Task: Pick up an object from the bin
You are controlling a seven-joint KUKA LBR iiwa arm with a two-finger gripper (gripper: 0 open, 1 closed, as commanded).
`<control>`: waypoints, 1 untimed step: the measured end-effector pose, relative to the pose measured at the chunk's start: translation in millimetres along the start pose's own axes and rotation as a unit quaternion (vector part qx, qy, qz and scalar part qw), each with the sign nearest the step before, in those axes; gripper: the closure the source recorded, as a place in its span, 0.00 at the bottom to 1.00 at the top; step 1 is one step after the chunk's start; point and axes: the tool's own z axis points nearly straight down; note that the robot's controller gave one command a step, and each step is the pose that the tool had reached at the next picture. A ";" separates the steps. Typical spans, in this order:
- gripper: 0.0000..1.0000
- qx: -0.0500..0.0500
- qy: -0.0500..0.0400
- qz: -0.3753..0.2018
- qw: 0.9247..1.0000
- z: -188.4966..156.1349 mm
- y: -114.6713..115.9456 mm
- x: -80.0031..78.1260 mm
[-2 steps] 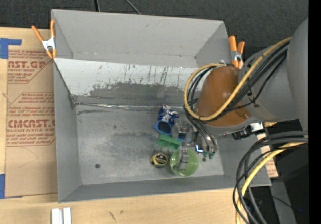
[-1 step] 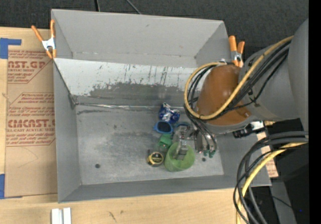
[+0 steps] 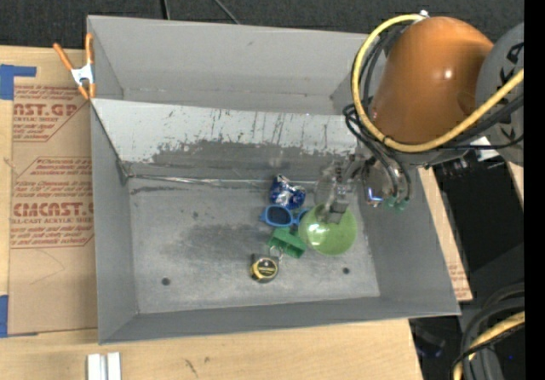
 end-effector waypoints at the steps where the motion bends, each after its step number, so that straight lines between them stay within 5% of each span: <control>1: 1.00 0.000 0.006 -0.148 0.989 110.4 -15.4 -52.1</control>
Offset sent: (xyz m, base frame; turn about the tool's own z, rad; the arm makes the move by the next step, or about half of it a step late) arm 0.0514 -0.0214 -0.1066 -0.2974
